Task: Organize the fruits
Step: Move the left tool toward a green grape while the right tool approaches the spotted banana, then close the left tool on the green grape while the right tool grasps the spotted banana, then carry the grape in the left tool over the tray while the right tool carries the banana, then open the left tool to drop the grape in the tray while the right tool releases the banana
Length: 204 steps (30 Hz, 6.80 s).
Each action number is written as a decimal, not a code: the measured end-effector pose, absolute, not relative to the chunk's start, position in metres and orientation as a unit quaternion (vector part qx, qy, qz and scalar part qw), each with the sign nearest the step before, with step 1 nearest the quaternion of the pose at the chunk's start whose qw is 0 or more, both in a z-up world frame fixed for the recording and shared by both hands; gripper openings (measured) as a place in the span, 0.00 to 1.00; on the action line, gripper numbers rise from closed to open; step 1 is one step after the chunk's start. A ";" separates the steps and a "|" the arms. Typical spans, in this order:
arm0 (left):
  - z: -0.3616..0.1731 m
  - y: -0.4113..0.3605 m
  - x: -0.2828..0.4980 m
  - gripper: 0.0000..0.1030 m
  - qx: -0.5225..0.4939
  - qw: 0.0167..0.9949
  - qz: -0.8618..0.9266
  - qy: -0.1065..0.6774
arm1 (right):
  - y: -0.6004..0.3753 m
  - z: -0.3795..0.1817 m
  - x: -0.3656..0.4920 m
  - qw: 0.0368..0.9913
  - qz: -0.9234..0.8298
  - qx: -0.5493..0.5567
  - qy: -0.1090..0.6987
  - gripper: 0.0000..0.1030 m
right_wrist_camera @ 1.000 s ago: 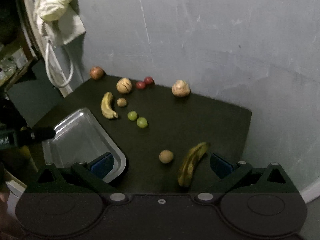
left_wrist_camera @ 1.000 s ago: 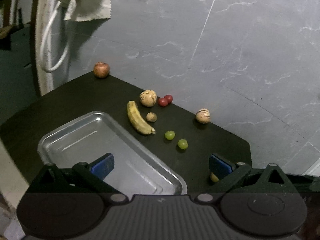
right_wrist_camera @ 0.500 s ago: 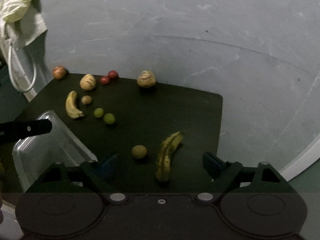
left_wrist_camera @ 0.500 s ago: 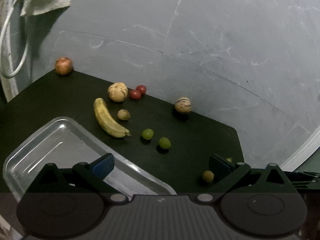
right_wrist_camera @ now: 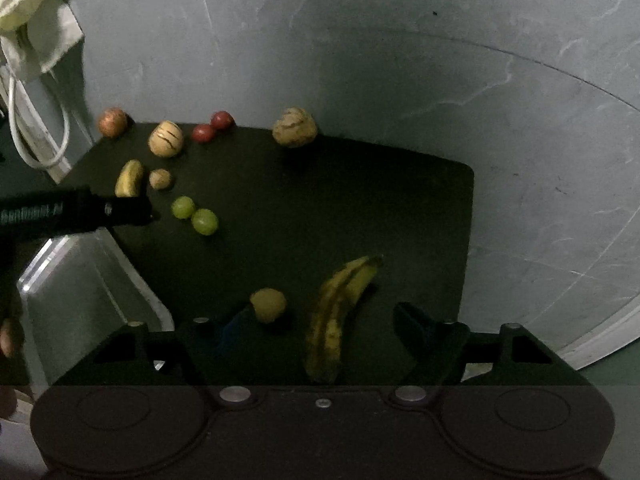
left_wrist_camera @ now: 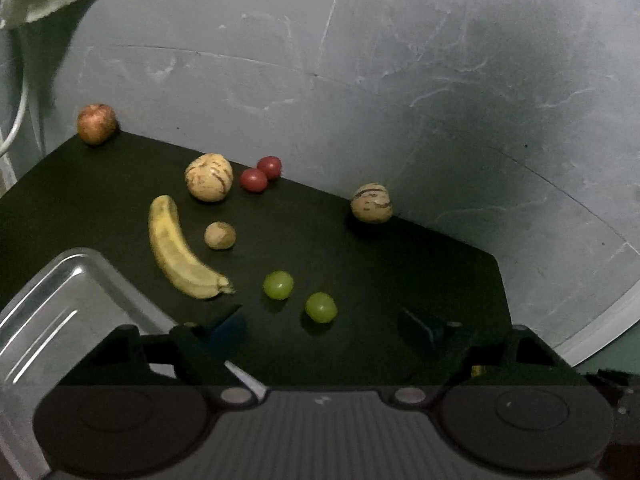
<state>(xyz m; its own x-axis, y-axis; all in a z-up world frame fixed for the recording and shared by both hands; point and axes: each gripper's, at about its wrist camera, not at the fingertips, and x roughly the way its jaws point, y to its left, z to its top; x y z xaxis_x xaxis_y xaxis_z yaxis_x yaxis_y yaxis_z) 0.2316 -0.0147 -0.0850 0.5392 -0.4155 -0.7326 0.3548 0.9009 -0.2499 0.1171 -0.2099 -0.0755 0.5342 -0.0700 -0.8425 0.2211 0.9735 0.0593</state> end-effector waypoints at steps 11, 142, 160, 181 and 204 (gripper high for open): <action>-0.122 -0.057 0.260 0.62 0.027 0.865 -0.228 0.447 | -0.222 -0.099 0.130 0.863 -0.071 0.086 0.492 0.64; -0.058 0.144 0.141 0.26 -0.118 0.913 0.111 0.375 | -0.049 -0.014 0.202 0.850 0.326 -0.075 0.408 0.31; -0.129 0.191 0.227 0.26 -0.134 0.892 0.091 0.423 | 0.041 -0.107 0.293 0.811 0.331 -0.137 0.462 0.31; -0.147 0.196 0.233 0.27 -0.130 0.884 0.096 0.438 | 0.046 -0.128 0.307 0.804 0.326 -0.137 0.479 0.33; -0.084 0.195 0.207 0.84 -0.150 0.914 0.103 0.363 | 0.000 -0.055 0.269 0.837 0.318 -0.088 0.437 0.91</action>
